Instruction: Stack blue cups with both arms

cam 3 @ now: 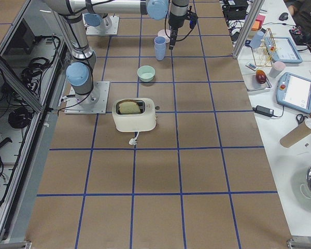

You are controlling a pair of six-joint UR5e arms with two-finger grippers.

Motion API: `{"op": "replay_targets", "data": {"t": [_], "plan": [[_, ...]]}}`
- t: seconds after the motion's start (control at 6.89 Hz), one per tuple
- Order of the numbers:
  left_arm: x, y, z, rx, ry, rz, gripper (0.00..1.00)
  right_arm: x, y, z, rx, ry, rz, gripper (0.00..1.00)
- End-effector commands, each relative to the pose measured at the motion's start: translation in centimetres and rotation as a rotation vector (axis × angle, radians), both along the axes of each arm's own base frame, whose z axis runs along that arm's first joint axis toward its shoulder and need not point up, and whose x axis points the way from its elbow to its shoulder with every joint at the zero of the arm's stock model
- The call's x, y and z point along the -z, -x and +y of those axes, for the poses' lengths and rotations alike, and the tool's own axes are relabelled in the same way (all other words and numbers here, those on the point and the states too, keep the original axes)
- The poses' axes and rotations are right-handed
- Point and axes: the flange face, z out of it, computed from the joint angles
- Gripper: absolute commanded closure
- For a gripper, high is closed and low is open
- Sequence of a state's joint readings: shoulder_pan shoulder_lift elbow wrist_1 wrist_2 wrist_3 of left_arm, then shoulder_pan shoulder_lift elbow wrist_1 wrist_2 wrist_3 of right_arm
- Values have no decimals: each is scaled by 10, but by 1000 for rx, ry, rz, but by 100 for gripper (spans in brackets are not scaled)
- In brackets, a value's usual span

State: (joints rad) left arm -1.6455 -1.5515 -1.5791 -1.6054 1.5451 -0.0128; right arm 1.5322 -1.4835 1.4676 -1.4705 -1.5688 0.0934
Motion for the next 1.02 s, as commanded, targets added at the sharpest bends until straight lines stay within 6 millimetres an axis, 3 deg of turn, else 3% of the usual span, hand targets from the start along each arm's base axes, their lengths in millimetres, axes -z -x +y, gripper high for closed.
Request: {"op": "replay_targets", "data": {"t": [0.0, 0.87], "plan": [[-1, 0, 1, -17, -4, -5, 0, -9, -3, 12, -38, -1, -5, 0], [-1, -1, 2, -19, -2, -9, 0, 0, -4, 15, -78, -19, -10, 0]]}}
